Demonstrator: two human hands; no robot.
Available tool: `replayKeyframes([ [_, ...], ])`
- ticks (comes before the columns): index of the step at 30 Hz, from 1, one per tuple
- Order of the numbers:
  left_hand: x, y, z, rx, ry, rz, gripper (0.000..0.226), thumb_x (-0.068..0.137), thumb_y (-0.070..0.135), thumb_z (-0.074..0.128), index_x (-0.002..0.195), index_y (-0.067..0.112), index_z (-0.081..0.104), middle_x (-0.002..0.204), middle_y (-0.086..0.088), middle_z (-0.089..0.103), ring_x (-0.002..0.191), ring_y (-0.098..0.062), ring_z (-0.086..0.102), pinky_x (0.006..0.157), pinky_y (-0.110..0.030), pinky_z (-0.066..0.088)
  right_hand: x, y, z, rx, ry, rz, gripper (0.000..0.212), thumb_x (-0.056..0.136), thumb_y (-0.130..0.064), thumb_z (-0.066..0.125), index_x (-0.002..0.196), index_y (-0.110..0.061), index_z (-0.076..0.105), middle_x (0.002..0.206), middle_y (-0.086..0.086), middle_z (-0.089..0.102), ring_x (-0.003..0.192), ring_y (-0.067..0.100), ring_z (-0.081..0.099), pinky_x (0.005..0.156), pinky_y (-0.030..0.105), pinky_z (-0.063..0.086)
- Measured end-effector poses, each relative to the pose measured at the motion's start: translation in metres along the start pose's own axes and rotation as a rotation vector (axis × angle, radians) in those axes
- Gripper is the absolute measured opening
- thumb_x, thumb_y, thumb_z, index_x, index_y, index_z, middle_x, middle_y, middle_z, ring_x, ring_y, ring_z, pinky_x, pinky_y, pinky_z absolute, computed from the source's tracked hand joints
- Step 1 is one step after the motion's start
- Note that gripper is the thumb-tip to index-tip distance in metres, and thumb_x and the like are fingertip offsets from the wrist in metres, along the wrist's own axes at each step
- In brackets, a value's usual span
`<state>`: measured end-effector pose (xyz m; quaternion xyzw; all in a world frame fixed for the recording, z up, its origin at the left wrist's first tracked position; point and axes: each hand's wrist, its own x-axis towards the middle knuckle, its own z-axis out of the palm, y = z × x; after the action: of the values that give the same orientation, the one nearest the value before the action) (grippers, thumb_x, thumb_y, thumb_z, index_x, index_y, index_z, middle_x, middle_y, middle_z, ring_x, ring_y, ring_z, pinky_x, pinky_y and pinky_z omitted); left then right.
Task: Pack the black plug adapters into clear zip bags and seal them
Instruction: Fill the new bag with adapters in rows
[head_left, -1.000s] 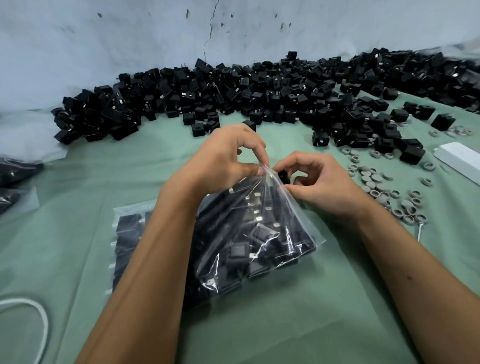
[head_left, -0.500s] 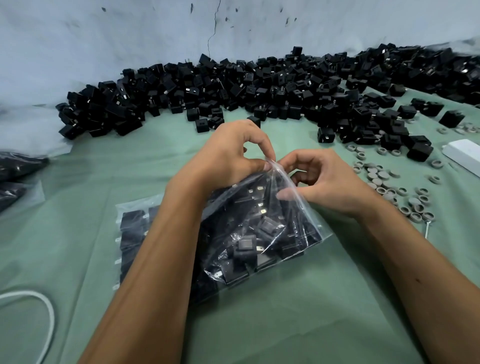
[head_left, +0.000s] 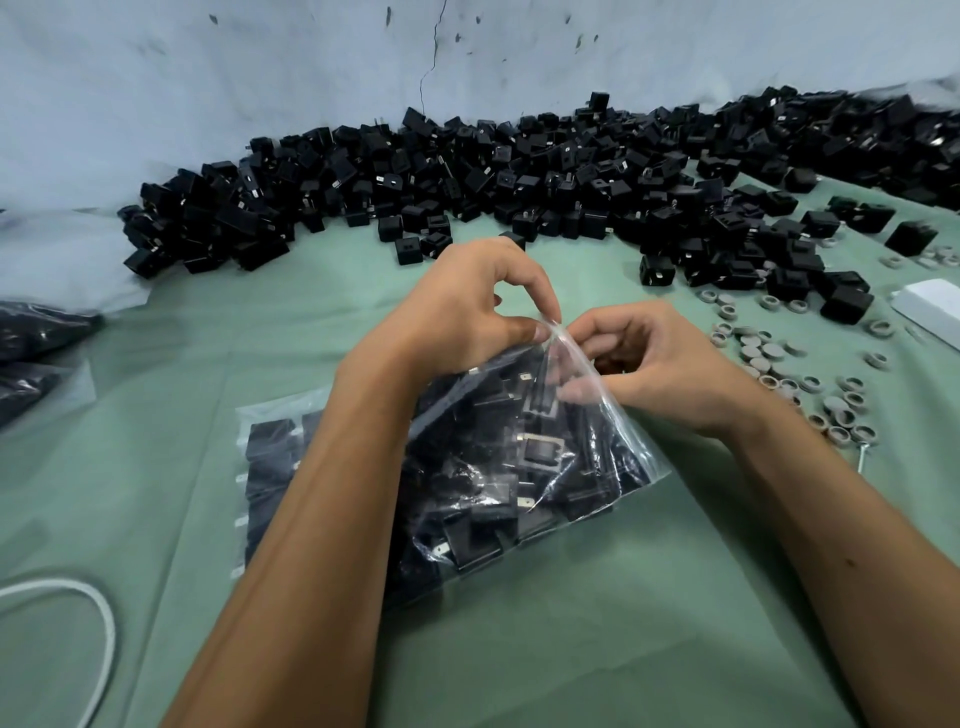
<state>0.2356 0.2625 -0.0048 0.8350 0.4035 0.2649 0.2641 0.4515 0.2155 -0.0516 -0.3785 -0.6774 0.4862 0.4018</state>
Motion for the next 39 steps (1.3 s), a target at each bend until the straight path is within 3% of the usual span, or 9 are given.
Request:
replayKeyframes([
  [4,0.0,-0.001,0.0,-0.012,0.0,-0.001,0.016,0.082,0.013,0.084,0.086,0.027,0.079,0.11,0.004,0.066,0.114,-0.01,0.06,0.095,-0.032,0.051,-0.001,0.0,-0.004,-0.018,0.049,0.003,0.025,0.075,0.006,0.083,0.098,0.005,0.075,0.083,0.028,0.074,0.071,0.033,0.071,0.071,0.037,0.06],
  [7,0.001,-0.001,0.001,-0.004,0.005,0.0,0.017,0.081,0.013,0.085,0.085,0.029,0.079,0.11,0.002,0.067,0.113,-0.011,0.06,0.094,-0.032,0.051,0.0,0.001,0.001,-0.002,-0.02,0.009,0.026,0.076,0.007,0.082,0.101,0.005,0.074,0.086,0.032,0.073,0.076,0.047,0.072,0.076,0.048,0.062],
  [14,0.0,-0.001,0.0,-0.012,0.008,0.008,0.018,0.081,0.012,0.085,0.086,0.028,0.079,0.11,0.002,0.067,0.112,-0.011,0.061,0.094,-0.034,0.052,0.002,0.007,-0.003,-0.023,-0.004,0.016,0.024,0.076,-0.001,0.085,0.098,-0.002,0.076,0.084,0.022,0.076,0.077,0.041,0.074,0.078,0.047,0.063],
  [21,0.0,-0.001,0.001,0.003,0.0,0.003,0.015,0.081,0.011,0.084,0.089,0.023,0.08,0.112,-0.002,0.067,0.111,-0.013,0.061,0.095,-0.038,0.054,0.009,0.016,0.007,-0.068,-0.077,-0.047,0.02,0.081,-0.004,0.085,0.098,-0.003,0.075,0.085,0.014,0.078,0.081,0.033,0.077,0.078,0.037,0.061],
  [26,0.001,-0.002,0.003,0.008,-0.044,-0.032,0.015,0.082,0.016,0.085,0.094,0.024,0.08,0.109,0.004,0.068,0.112,-0.011,0.06,0.096,-0.041,0.054,0.011,0.029,-0.002,0.06,0.314,0.095,0.014,0.081,-0.009,0.085,0.091,-0.012,0.076,0.079,0.011,0.075,0.068,0.02,0.07,0.061,0.036,0.057],
  [29,-0.001,-0.007,0.003,-0.008,-0.145,-0.108,0.024,0.084,0.022,0.084,0.105,0.031,0.077,0.111,0.011,0.068,0.115,-0.009,0.059,0.096,-0.031,0.053,0.025,0.043,-0.009,-0.218,0.494,0.121,0.009,0.087,-0.01,0.08,0.089,-0.017,0.075,0.077,-0.001,0.077,0.071,0.007,0.07,0.07,0.025,0.054],
  [31,-0.003,-0.011,0.002,-0.032,-0.177,-0.148,0.029,0.084,0.025,0.083,0.11,0.035,0.074,0.114,0.01,0.068,0.116,-0.009,0.059,0.093,-0.028,0.053,0.041,0.047,-0.012,-0.376,0.521,0.137,0.009,0.087,-0.014,0.079,0.092,-0.019,0.074,0.083,-0.003,0.076,0.077,0.009,0.07,0.078,0.03,0.058],
  [35,-0.006,-0.016,-0.005,-0.063,-0.152,-0.179,0.028,0.087,0.031,0.081,0.112,0.038,0.072,0.117,0.008,0.066,0.113,-0.008,0.06,0.092,-0.03,0.052,0.094,0.042,-0.015,-0.81,0.293,0.168,0.04,0.089,-0.028,0.077,0.126,-0.021,0.064,0.122,0.005,0.067,0.112,0.021,0.061,0.102,0.039,0.047],
  [39,-0.012,-0.027,-0.014,-0.086,-0.103,-0.215,0.024,0.087,0.027,0.08,0.11,0.033,0.072,0.115,0.005,0.066,0.109,-0.01,0.062,0.09,-0.026,0.053,0.153,0.037,-0.009,-1.106,0.128,0.189,0.062,0.093,-0.044,0.069,0.149,-0.035,0.046,0.151,0.012,0.041,0.138,0.037,0.027,0.116,0.049,0.029],
])
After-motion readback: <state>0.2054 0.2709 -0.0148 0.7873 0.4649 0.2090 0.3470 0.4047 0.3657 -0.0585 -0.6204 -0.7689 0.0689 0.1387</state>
